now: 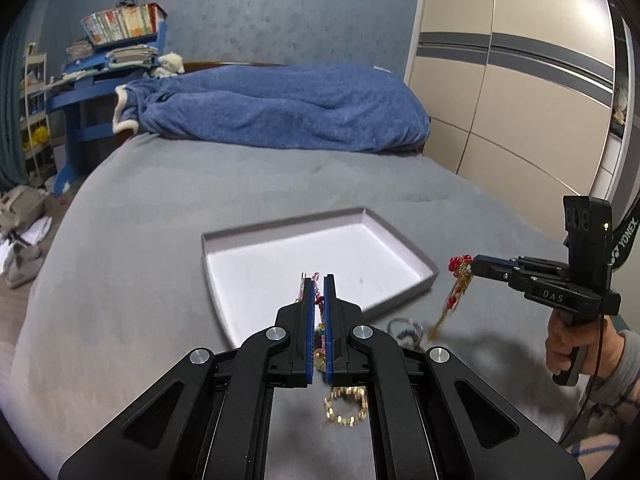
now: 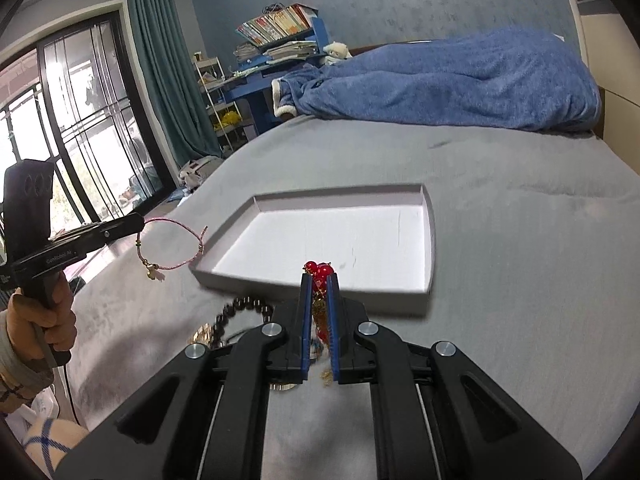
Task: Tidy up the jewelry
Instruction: 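Carry both items into the white box and open both tools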
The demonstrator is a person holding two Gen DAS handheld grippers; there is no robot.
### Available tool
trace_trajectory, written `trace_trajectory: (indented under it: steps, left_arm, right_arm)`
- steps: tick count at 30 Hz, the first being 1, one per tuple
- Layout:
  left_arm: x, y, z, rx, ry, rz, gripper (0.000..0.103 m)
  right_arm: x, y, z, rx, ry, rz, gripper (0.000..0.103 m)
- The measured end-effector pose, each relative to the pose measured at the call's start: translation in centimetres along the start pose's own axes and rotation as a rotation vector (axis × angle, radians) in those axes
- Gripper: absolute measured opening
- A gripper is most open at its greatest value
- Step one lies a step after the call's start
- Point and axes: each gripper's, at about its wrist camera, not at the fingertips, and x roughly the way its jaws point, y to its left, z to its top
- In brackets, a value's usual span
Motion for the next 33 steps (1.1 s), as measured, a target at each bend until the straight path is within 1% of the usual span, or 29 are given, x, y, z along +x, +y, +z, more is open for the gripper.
trace_trajectory:
  steps: [5, 8, 11, 14, 16, 19, 21, 24, 25, 26, 27, 29, 30, 31, 32, 33]
  left_arm:
    - [1.1, -0.4, 2.2, 0.013, -0.025, -0.002, 0.005]
    - [2.4, -0.6, 2.9, 0.017, -0.019, 0.0, 0.005]
    - [4.2, -0.4, 3.0, 0.012, 0.002, 0.007, 0.005]
    - [6.3, 0.1, 2.6, -0.004, 0.033, 0.011, 0.005]
    - [7.8, 0.4, 1.9, -0.016, 0.065, 0.019, 0.005]
    - [9.8, 0.6, 0.9, -0.009, 0.114, 0.035, 0.005]
    - [10.9, 0.6, 0.0, 0.001, 0.15, 0.05, 0.005]
    - [11.6, 0.5, -1.0, 0.012, 0.183, 0.07, 0.005]
    - [11.8, 0.5, -1.2, 0.018, 0.191, 0.079, 0.007]
    - [11.8, 0.4, -1.5, 0.026, 0.195, 0.089, 0.015]
    - [11.5, 0.2, -1.8, 0.037, 0.189, 0.096, 0.021]
    - [11.1, -0.1, -2.2, 0.052, 0.177, 0.102, 0.046]
    - [10.6, -0.4, -2.4, 0.059, 0.165, 0.104, 0.052]
    - [10.2, -0.5, -2.5, 0.064, 0.154, 0.106, 0.061]
    - [9.9, -0.7, -2.6, 0.068, 0.143, 0.105, 0.068]
    - [9.3, -1.0, -2.7, 0.074, 0.132, 0.102, 0.07]
  right_arm:
    - [0.4, 0.2, 3.1, -0.026, -0.038, -0.005, 0.007]
    - [0.8, 0.3, 4.8, -0.037, -0.059, -0.009, 0.007]
    - [1.9, 0.3, 5.7, -0.049, -0.05, -0.016, 0.007]
    - [4.1, -0.2, 5.5, -0.048, -0.006, -0.035, 0.007]
    - [5.8, -0.7, 4.8, -0.034, 0.032, -0.052, 0.007]
    - [8.3, -1.2, 3.6, -0.018, 0.092, -0.075, 0.007]
    - [9.4, -1.2, 2.8, -0.016, 0.125, -0.091, 0.007]
    - [10.7, -1.5, 1.7, -0.019, 0.169, -0.112, 0.007]
    - [11.0, -1.5, 1.4, -0.025, 0.179, -0.125, 0.007]
    - [11.1, -1.5, 1.2, -0.03, 0.184, -0.133, 0.012]
    - [11.0, -1.4, 1.0, -0.03, 0.187, -0.136, 0.017]
    - [10.5, -1.5, 0.6, -0.03, 0.176, -0.133, 0.033]
    - [10.3, -1.6, 0.5, -0.03, 0.172, -0.133, 0.036]
    - [9.8, -1.5, 0.4, -0.028, 0.16, -0.128, 0.04]
    - [9.5, -1.5, 0.5, -0.027, 0.154, -0.128, 0.045]
    - [9.0, -1.4, 0.5, -0.025, 0.144, -0.128, 0.047]
